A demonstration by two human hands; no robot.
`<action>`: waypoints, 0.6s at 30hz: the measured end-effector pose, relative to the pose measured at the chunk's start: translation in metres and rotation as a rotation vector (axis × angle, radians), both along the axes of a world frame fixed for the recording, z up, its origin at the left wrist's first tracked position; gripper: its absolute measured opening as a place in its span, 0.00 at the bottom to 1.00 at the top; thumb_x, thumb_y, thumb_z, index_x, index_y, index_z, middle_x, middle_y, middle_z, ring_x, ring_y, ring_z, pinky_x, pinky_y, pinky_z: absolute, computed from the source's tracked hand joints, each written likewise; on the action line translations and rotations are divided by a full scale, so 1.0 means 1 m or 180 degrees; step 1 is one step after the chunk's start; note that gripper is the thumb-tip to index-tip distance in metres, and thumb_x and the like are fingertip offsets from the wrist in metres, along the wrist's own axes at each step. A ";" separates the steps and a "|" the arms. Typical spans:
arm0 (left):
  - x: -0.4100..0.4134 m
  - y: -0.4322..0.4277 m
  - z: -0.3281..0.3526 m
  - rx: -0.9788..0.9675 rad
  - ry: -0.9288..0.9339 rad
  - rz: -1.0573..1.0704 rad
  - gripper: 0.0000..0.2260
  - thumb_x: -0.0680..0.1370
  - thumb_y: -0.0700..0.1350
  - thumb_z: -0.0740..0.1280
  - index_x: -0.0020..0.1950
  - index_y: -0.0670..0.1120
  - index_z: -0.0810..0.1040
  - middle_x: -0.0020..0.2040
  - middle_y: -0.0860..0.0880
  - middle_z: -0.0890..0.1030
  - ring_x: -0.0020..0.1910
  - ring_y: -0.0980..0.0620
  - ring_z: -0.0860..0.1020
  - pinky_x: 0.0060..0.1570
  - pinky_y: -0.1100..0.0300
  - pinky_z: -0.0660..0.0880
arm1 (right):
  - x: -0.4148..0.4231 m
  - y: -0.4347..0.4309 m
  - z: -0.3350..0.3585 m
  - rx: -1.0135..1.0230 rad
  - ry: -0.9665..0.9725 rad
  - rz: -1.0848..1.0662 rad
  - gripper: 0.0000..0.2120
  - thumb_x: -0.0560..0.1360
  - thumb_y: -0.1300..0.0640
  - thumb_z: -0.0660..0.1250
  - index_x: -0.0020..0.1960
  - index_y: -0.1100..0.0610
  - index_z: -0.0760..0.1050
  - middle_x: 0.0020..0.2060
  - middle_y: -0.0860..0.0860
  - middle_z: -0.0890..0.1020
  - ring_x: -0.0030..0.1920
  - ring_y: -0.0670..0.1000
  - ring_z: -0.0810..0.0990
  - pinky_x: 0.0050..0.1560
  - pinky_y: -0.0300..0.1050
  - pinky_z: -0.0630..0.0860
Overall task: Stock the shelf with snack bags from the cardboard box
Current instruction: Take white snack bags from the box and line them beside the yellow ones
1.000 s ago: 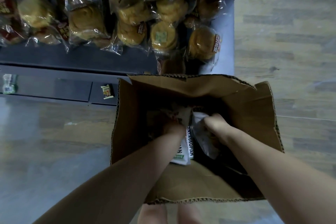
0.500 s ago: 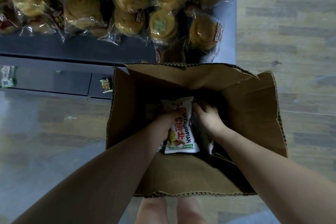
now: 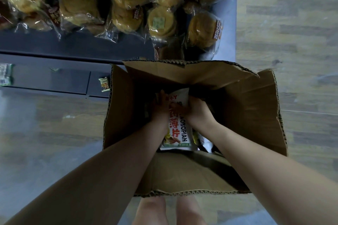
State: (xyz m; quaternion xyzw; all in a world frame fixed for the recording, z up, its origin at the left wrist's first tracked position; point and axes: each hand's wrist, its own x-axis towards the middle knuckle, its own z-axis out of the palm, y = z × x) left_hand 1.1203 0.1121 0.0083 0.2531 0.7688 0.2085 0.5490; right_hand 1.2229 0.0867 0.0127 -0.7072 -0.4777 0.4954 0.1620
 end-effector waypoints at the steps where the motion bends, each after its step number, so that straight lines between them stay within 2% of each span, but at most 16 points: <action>1: -0.002 0.002 -0.002 -0.0014 0.0027 -0.0026 0.26 0.81 0.58 0.51 0.76 0.47 0.59 0.75 0.44 0.61 0.73 0.45 0.61 0.72 0.50 0.57 | -0.001 0.000 0.001 0.0021 0.0022 0.0005 0.20 0.76 0.42 0.64 0.58 0.57 0.78 0.52 0.56 0.84 0.53 0.56 0.82 0.54 0.56 0.77; 5: -0.008 0.009 -0.011 -0.0291 0.0040 -0.0082 0.26 0.81 0.58 0.49 0.75 0.46 0.60 0.73 0.44 0.65 0.70 0.44 0.66 0.71 0.51 0.60 | 0.011 -0.001 0.002 -0.0017 -0.0204 0.0057 0.17 0.79 0.44 0.59 0.51 0.58 0.75 0.49 0.56 0.81 0.51 0.57 0.79 0.52 0.52 0.76; 7: -0.009 0.012 -0.009 -0.0342 -0.0073 0.0144 0.25 0.82 0.58 0.51 0.75 0.46 0.61 0.71 0.44 0.68 0.67 0.44 0.69 0.68 0.50 0.65 | 0.022 -0.002 -0.001 0.0093 -0.0744 0.0202 0.16 0.78 0.47 0.62 0.59 0.58 0.72 0.56 0.58 0.77 0.58 0.58 0.75 0.57 0.51 0.73; 9: -0.009 0.012 -0.007 -0.0429 0.0000 0.0042 0.24 0.83 0.53 0.50 0.75 0.42 0.60 0.71 0.42 0.67 0.68 0.43 0.68 0.67 0.53 0.66 | 0.032 -0.005 -0.002 -0.0258 -0.1113 0.0474 0.25 0.77 0.47 0.64 0.68 0.59 0.66 0.65 0.59 0.71 0.67 0.61 0.66 0.65 0.50 0.65; 10: -0.008 0.011 -0.006 -0.0450 0.0080 -0.0073 0.23 0.84 0.50 0.50 0.75 0.40 0.58 0.72 0.40 0.65 0.70 0.43 0.67 0.66 0.54 0.65 | 0.036 -0.007 -0.002 -0.0544 -0.1059 0.0476 0.30 0.76 0.48 0.66 0.71 0.61 0.62 0.67 0.60 0.69 0.69 0.61 0.63 0.66 0.48 0.63; 13: -0.009 0.002 -0.005 -0.0389 0.0257 -0.0287 0.22 0.83 0.48 0.51 0.74 0.38 0.58 0.72 0.39 0.65 0.70 0.43 0.67 0.64 0.55 0.67 | 0.040 -0.017 -0.003 -0.1139 -0.0589 0.0121 0.40 0.73 0.52 0.72 0.72 0.66 0.52 0.67 0.59 0.70 0.68 0.59 0.70 0.61 0.44 0.67; 16: -0.002 -0.005 -0.005 -0.0380 0.0355 -0.0762 0.25 0.81 0.50 0.59 0.74 0.39 0.59 0.73 0.39 0.64 0.71 0.44 0.65 0.67 0.57 0.63 | 0.038 -0.022 -0.008 -0.1325 -0.0315 -0.0253 0.35 0.72 0.58 0.73 0.70 0.67 0.57 0.64 0.58 0.73 0.65 0.55 0.72 0.54 0.37 0.68; 18: 0.001 -0.010 -0.007 -0.0437 0.0390 -0.1124 0.34 0.77 0.51 0.65 0.76 0.40 0.53 0.75 0.40 0.58 0.74 0.45 0.59 0.72 0.54 0.57 | 0.038 -0.022 -0.010 -0.1343 -0.0220 -0.0344 0.23 0.73 0.64 0.71 0.64 0.66 0.67 0.54 0.55 0.75 0.58 0.52 0.75 0.49 0.34 0.69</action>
